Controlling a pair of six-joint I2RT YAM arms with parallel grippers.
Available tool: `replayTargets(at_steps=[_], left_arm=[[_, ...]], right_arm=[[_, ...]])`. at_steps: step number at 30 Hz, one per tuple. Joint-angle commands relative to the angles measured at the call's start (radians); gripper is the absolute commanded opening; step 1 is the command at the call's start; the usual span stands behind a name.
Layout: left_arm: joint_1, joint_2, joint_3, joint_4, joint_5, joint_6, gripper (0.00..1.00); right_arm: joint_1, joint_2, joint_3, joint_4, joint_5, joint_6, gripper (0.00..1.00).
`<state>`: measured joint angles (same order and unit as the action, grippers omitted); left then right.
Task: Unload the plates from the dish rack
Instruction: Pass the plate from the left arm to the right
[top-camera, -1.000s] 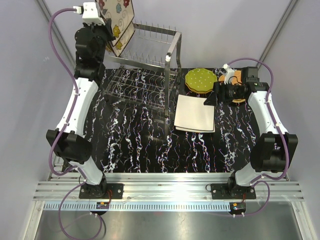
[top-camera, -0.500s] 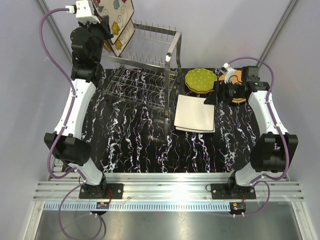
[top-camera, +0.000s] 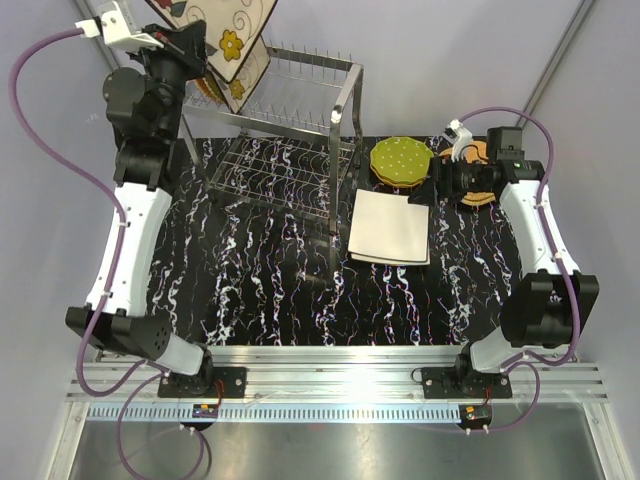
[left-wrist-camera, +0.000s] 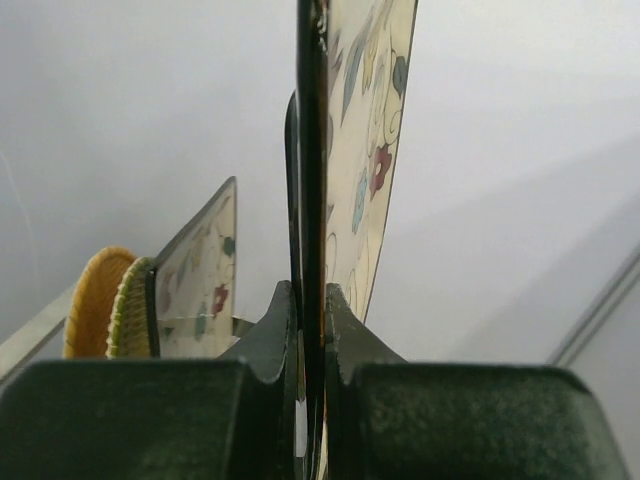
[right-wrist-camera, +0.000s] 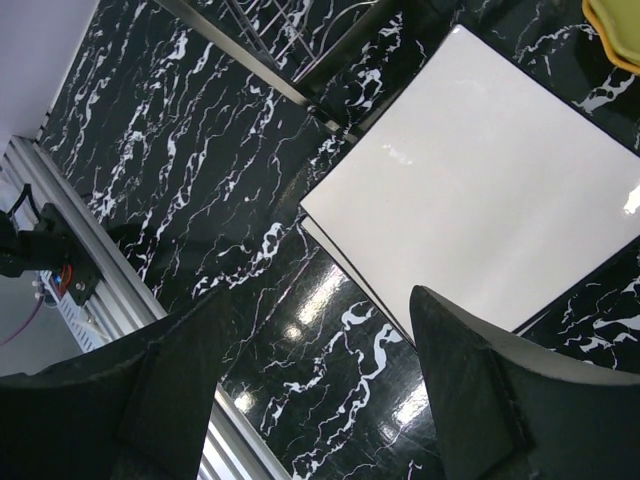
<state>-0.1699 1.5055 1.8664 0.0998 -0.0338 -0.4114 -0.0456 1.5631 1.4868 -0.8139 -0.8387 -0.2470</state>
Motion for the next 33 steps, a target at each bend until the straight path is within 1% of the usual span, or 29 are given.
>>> replayTargets(at_steps=[1,5,11,12,16,17,19,20,23,26,33], left_arm=[[0.001,-0.119,0.007,0.270,0.061,-0.145,0.00],[0.003,-0.177,-0.053,0.267,0.106,-0.225,0.00],[0.001,-0.295,-0.170,0.268,0.179,-0.308,0.00],[0.001,-0.312,-0.188,0.268,0.201,-0.317,0.00],[0.001,-0.386,-0.297,0.273,0.261,-0.371,0.00],[0.001,-0.412,-0.314,0.271,0.274,-0.394,0.00],[0.001,-0.442,-0.369,0.271,0.313,-0.412,0.00],[0.003,-0.458,-0.387,0.268,0.321,-0.415,0.00],[0.003,-0.519,-0.458,0.264,0.367,-0.420,0.00],[0.001,-0.570,-0.519,0.258,0.417,-0.437,0.00],[0.003,-0.662,-0.666,0.258,0.551,-0.469,0.00]], right_arm=[[0.009,-0.052,0.062,-0.021,-0.062,-0.037,0.80],[0.009,-0.075,0.086,-0.027,-0.111,-0.070,0.80],[0.009,-0.126,0.078,0.041,-0.215,-0.069,0.81],[0.009,-0.132,0.073,0.054,-0.226,-0.064,0.99],[0.009,-0.190,0.049,0.140,-0.308,-0.032,1.00],[0.009,-0.218,0.037,0.197,-0.318,-0.019,1.00],[0.009,-0.245,-0.006,0.258,-0.336,0.033,1.00],[0.009,-0.268,-0.025,0.319,-0.341,0.049,1.00],[0.009,-0.305,-0.088,0.424,-0.346,0.112,1.00],[0.009,-0.321,-0.126,0.472,-0.375,0.133,1.00],[0.012,-0.334,-0.154,0.493,-0.508,0.143,0.99]])
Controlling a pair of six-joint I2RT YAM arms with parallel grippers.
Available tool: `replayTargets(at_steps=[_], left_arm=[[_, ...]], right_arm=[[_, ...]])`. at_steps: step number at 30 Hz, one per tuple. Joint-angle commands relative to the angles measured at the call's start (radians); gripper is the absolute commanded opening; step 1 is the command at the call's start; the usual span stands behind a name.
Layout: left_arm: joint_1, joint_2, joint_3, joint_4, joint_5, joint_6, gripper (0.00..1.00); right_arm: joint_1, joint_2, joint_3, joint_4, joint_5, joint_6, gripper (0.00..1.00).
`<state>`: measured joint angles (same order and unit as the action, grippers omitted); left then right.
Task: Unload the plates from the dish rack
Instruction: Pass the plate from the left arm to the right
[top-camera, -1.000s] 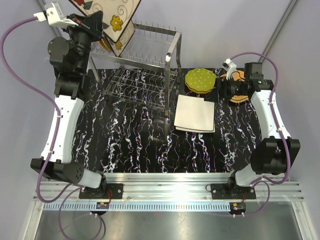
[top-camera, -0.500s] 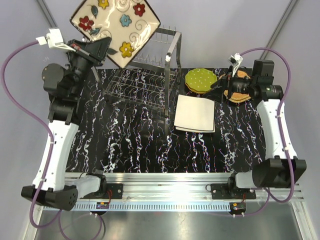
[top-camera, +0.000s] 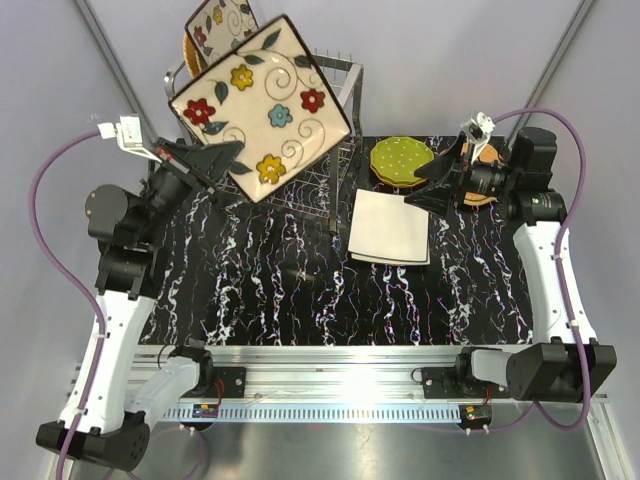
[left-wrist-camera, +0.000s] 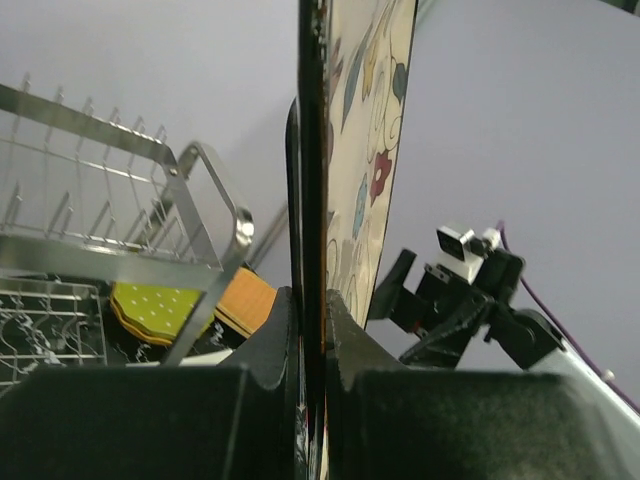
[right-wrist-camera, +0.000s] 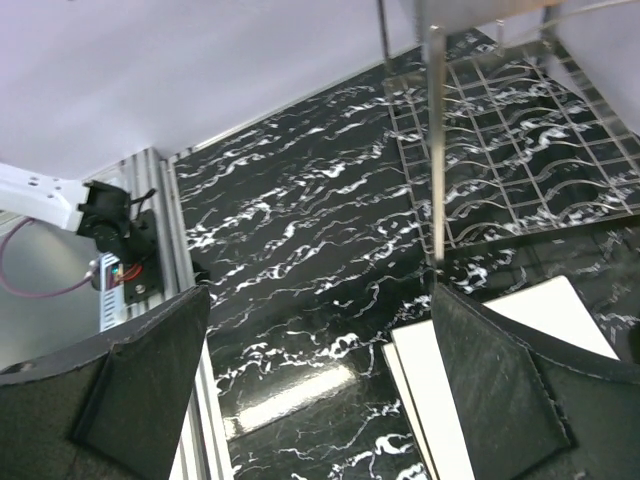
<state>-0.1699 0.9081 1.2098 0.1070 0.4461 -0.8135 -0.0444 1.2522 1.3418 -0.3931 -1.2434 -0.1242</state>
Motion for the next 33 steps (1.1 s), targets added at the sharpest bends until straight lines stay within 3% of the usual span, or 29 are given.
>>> replayTargets(at_steps=[1,13,20,26,33], left_arm=[[0.001,-0.072,-0.024,0.255,0.083,-0.072,0.00],[-0.005,-0.207,-0.266,0.283,0.201,-0.101,0.00],[-0.020,-0.255,-0.374,0.257,0.241,-0.079,0.00],[-0.054,-0.256,-0.432,0.249,0.278,-0.056,0.00],[-0.155,-0.239,-0.477,0.246,0.249,-0.010,0.00]], right_arm=[[0.017,-0.028,-0.013,0.074,-0.116,0.017,1.00],[0.101,-0.146,-0.112,-0.024,-0.163,-0.112,1.00],[0.172,-0.165,-0.098,-0.229,-0.154,-0.278,1.00],[0.221,-0.165,-0.137,-0.138,-0.056,-0.166,1.00],[0.285,-0.134,-0.197,0.075,0.108,0.118,1.00]])
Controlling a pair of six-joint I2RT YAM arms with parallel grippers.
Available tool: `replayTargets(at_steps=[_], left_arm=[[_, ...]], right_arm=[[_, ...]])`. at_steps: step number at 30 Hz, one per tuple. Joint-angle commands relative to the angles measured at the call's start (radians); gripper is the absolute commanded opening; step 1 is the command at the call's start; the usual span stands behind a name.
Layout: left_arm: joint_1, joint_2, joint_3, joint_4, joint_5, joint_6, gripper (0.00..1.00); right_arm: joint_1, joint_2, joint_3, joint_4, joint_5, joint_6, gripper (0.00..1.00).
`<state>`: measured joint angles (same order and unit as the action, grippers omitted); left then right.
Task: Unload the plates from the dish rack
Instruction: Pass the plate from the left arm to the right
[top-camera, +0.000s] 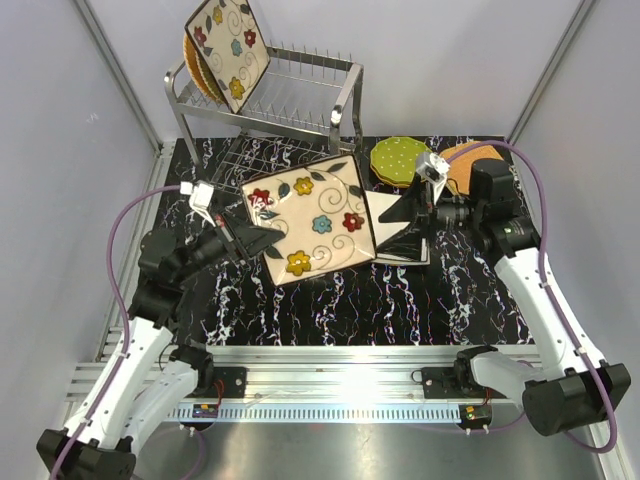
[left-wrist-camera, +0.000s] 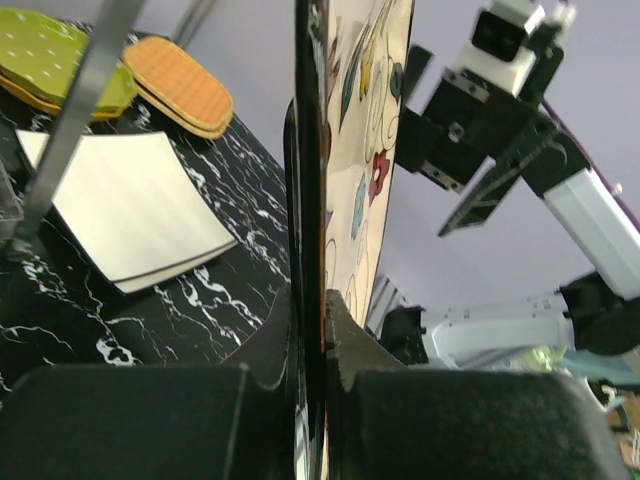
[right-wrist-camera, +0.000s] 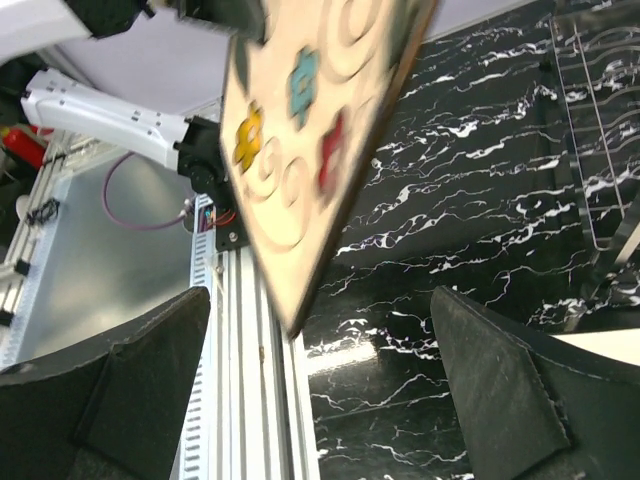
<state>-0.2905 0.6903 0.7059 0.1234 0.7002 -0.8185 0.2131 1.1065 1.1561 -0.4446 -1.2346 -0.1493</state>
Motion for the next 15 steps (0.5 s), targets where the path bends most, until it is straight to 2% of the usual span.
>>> replayTargets(at_steps=[1,9,15], left_arm=[[-0.059,-0.015,0.024,0.229,-0.008,0.004,0.00],[-0.142,0.015,0.000,0.228,-0.071,0.041,0.00],[-0.162,0.034,-0.009,0.232,-0.096,0.059,0.00]], right_arm=[[0.034,0.018,-0.018,0.159,0.110,0.172,1.00],[0.072,0.033,-0.082,0.319,0.167,0.413,1.00],[0.094,0.032,-0.121,0.346,0.176,0.487,0.88]])
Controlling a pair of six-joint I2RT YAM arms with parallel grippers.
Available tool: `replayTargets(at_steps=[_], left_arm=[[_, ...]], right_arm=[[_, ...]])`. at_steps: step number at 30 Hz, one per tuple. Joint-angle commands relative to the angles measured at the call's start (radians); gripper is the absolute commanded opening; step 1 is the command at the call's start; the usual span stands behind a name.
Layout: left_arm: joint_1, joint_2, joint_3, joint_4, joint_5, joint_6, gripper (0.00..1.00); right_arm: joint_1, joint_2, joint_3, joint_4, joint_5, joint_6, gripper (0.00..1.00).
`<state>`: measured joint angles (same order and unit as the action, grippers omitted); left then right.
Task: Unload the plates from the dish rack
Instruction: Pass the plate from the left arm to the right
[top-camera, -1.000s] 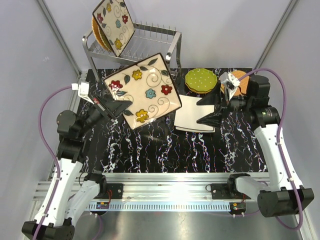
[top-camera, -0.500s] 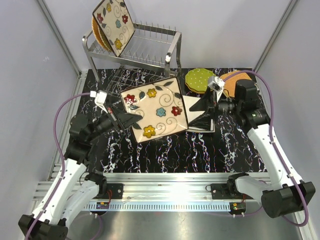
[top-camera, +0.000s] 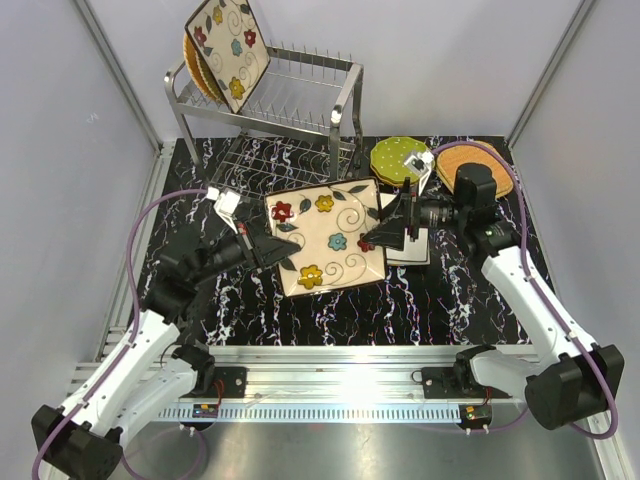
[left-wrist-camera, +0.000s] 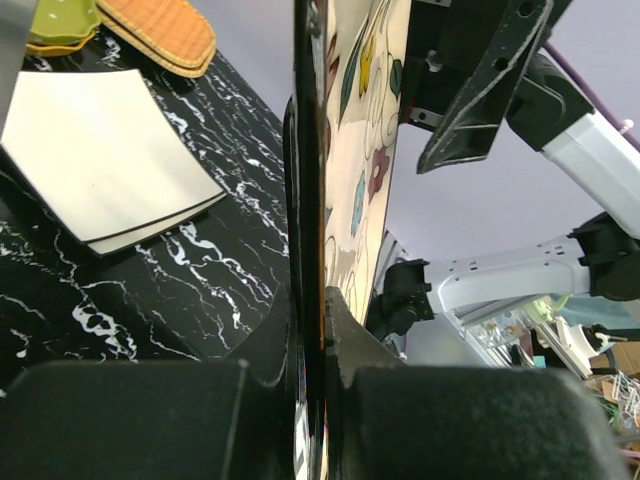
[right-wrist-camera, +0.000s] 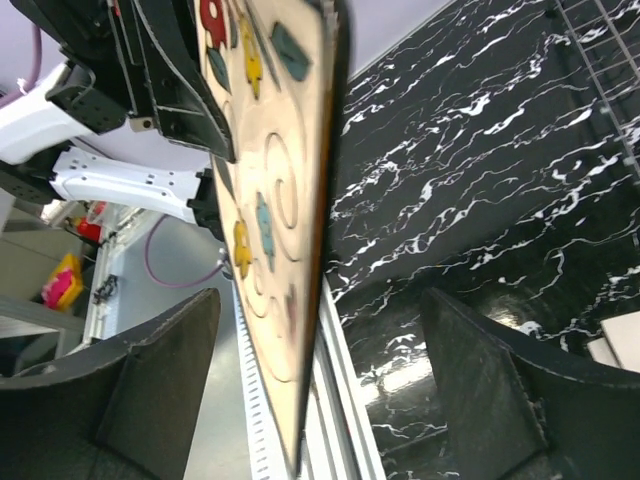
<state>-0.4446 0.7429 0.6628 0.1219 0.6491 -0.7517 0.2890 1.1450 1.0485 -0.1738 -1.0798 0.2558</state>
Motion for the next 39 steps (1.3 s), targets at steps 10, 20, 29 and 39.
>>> replayTargets(at_steps=[10,20,29,39], left_arm=[[-0.028,-0.005,0.031,0.246,-0.062,-0.008,0.00],[-0.032,0.001,0.021,0.252,-0.081,-0.008,0.00],[-0.032,-0.022,0.015,0.193,-0.175,0.011,0.42],[-0.031,-0.158,0.049,-0.057,-0.410,0.195,0.98]], right_arm=[[0.049,0.002,-0.077,0.209,0.021,0.215,0.67],[0.050,0.022,-0.087,0.272,-0.026,0.267,0.12],[0.038,0.004,-0.087,0.274,-0.020,0.270,0.00],[-0.161,0.010,-0.093,0.067,-0.039,0.218,0.00]])
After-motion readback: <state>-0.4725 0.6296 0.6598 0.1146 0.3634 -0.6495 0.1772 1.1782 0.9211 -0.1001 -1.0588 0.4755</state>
